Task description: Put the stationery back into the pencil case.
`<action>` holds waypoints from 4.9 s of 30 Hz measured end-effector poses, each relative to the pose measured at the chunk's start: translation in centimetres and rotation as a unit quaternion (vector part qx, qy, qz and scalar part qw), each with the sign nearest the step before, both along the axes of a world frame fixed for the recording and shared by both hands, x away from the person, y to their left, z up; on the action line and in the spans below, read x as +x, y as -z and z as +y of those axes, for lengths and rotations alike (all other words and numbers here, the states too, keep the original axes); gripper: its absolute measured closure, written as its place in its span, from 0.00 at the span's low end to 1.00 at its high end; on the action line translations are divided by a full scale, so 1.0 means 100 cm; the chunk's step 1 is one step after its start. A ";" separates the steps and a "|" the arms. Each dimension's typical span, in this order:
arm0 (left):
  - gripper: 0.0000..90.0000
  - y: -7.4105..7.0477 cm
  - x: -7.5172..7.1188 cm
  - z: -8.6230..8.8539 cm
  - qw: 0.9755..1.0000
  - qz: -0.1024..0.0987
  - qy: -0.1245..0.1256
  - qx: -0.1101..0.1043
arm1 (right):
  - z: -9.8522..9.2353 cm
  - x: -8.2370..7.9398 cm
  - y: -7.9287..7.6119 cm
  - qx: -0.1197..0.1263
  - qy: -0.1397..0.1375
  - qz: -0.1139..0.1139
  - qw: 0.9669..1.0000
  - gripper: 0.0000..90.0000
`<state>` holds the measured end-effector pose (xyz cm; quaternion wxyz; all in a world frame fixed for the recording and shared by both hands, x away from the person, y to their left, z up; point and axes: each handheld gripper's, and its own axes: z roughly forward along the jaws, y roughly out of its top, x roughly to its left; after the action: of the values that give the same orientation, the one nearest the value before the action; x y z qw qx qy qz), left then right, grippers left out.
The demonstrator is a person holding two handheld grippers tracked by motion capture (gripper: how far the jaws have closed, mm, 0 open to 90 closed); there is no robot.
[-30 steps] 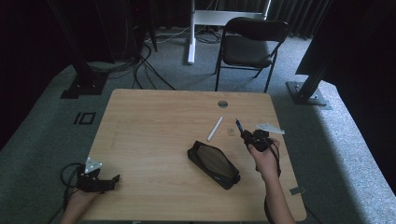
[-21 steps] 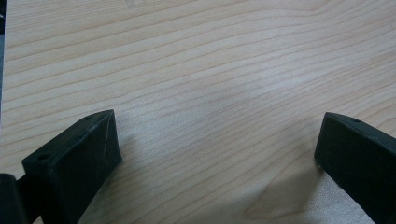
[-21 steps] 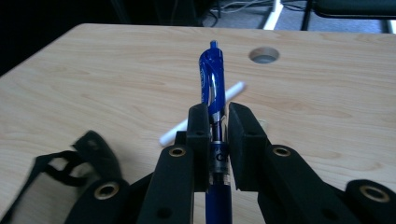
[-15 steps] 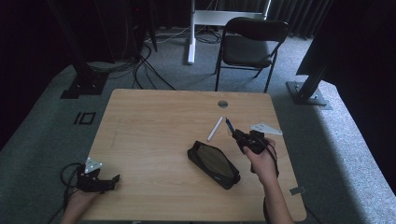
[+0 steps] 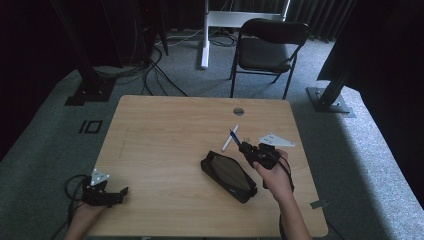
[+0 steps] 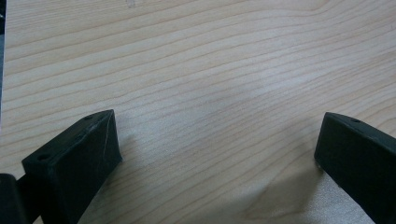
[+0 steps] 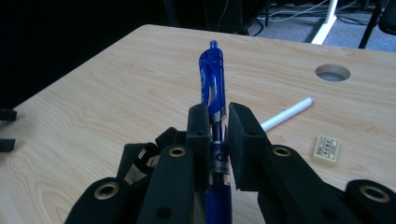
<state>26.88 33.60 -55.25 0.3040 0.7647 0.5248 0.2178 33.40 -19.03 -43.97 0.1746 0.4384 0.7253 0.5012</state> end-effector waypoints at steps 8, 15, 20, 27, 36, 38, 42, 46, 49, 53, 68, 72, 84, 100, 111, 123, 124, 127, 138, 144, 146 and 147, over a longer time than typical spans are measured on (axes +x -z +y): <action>0.00 0.000 0.000 0.000 1.000 0.000 0.000 0.000 | 0.009 -0.009 -0.003 -0.006 -0.031 -0.006 0.999 0.88; 0.00 0.000 0.000 0.000 1.000 0.000 0.000 0.000 | 0.017 -0.013 0.001 -0.018 -0.066 0.007 0.998 0.88; 0.00 0.000 0.000 0.000 1.000 0.000 0.000 0.000 | 0.022 -0.016 0.005 -0.021 -0.088 0.014 0.996 0.88; 0.00 0.000 0.000 0.000 1.000 0.000 0.000 0.000 | 0.026 -0.018 0.009 -0.038 -0.110 0.022 0.993 0.88; 0.00 0.000 0.000 0.000 1.000 0.000 0.000 0.000 | 0.028 -0.017 0.016 -0.059 -0.127 0.030 0.990 0.88; 0.00 0.000 0.000 0.000 1.000 0.000 0.000 0.000 | 0.028 -0.017 0.019 -0.061 -0.129 0.033 0.989 0.88; 0.00 0.000 0.000 0.000 1.000 0.000 0.000 0.000 | 0.026 -0.014 0.024 -0.073 -0.131 0.041 0.988 0.88; 0.00 0.000 0.000 0.000 1.000 0.000 0.000 0.000 | 0.028 -0.014 0.028 -0.090 -0.132 0.046 0.986 0.88; 0.00 0.000 0.000 0.000 1.000 0.000 0.000 0.000 | 0.030 -0.014 0.030 -0.096 -0.135 0.051 0.985 0.88; 0.00 0.000 0.000 0.000 1.000 0.000 0.000 0.000 | 0.033 -0.013 0.031 -0.109 -0.143 0.056 0.982 0.88; 0.00 0.000 0.000 0.000 1.000 0.000 0.000 0.000 | 0.045 -0.006 0.039 -0.142 -0.147 0.072 0.976 0.88; 0.00 0.000 0.000 0.000 1.000 0.000 0.000 0.000 | 0.046 -0.003 0.043 -0.150 -0.138 0.080 0.976 0.88; 0.00 0.000 0.000 0.000 1.000 0.000 0.000 0.000 | 0.057 0.001 0.049 -0.187 -0.149 0.096 0.966 0.88; 0.00 0.000 0.000 0.000 1.000 0.000 0.000 0.000 | 0.069 0.005 0.055 -0.209 -0.155 0.111 0.959 0.88; 0.00 0.000 0.000 0.000 1.000 0.000 0.000 0.000 | 0.075 0.008 0.064 -0.219 -0.159 0.126 0.954 0.88; 0.00 0.000 0.000 0.000 1.000 0.000 0.000 0.000 | 0.074 0.010 0.063 -0.212 -0.156 0.129 0.956 0.85; 0.00 0.000 0.000 0.000 1.000 0.000 0.000 0.000 | 0.074 0.010 0.061 -0.211 -0.156 0.124 0.957 0.85; 0.00 0.000 0.000 0.000 1.000 0.000 0.000 0.000 | 0.073 0.008 0.055 -0.203 -0.156 0.118 0.959 0.86; 0.00 0.000 0.000 0.000 1.000 0.000 0.000 0.000 | 0.063 0.007 0.036 -0.180 -0.152 0.101 0.967 0.85; 0.00 0.000 0.000 0.000 1.000 0.000 0.000 0.000 | 0.057 0.002 0.024 -0.152 -0.156 0.088 0.972 0.86; 0.00 0.000 0.000 0.000 1.000 0.000 0.000 0.000 | 0.056 0.001 0.019 -0.146 -0.150 0.077 0.975 0.86; 0.00 0.000 0.000 0.000 1.000 0.000 0.000 0.000 | 0.055 0.001 0.018 -0.142 -0.148 0.076 0.976 0.86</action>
<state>26.88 33.60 -55.25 0.3041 0.7645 0.5250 0.2178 33.47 -13.51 -45.72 0.1035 0.3334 0.8573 0.3783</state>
